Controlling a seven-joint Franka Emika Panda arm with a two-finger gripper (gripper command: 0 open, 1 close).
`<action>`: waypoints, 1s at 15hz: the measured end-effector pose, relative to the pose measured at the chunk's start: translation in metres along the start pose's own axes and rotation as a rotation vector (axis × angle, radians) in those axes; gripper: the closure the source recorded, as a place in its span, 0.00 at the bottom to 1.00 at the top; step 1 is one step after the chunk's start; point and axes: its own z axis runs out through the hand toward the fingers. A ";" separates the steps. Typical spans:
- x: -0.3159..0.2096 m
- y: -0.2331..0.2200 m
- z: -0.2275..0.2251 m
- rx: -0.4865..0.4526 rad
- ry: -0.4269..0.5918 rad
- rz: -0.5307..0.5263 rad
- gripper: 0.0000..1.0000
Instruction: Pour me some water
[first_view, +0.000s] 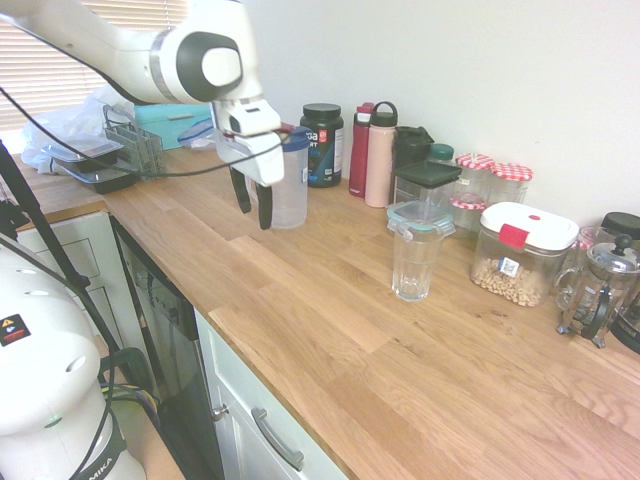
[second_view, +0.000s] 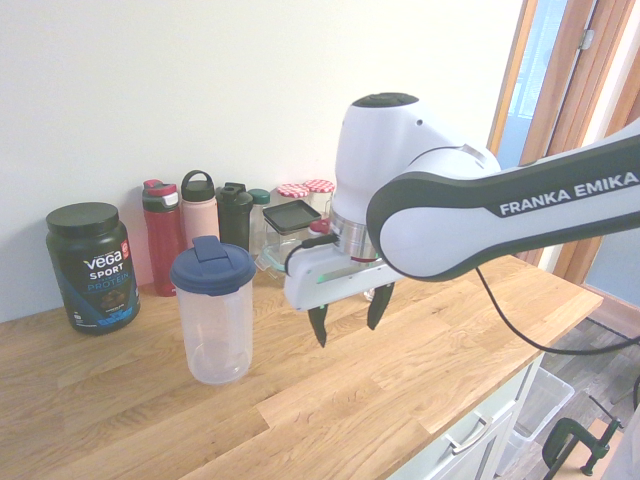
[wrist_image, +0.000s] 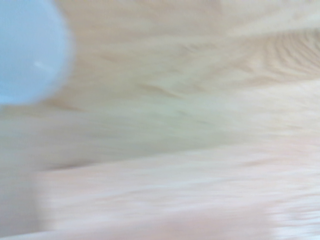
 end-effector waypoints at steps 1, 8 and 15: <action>-0.016 -0.009 -0.009 0.026 0.030 0.006 0.00; -0.076 -0.078 -0.021 0.165 0.161 -0.077 0.00; -0.070 -0.124 0.013 0.181 0.204 -0.082 1.00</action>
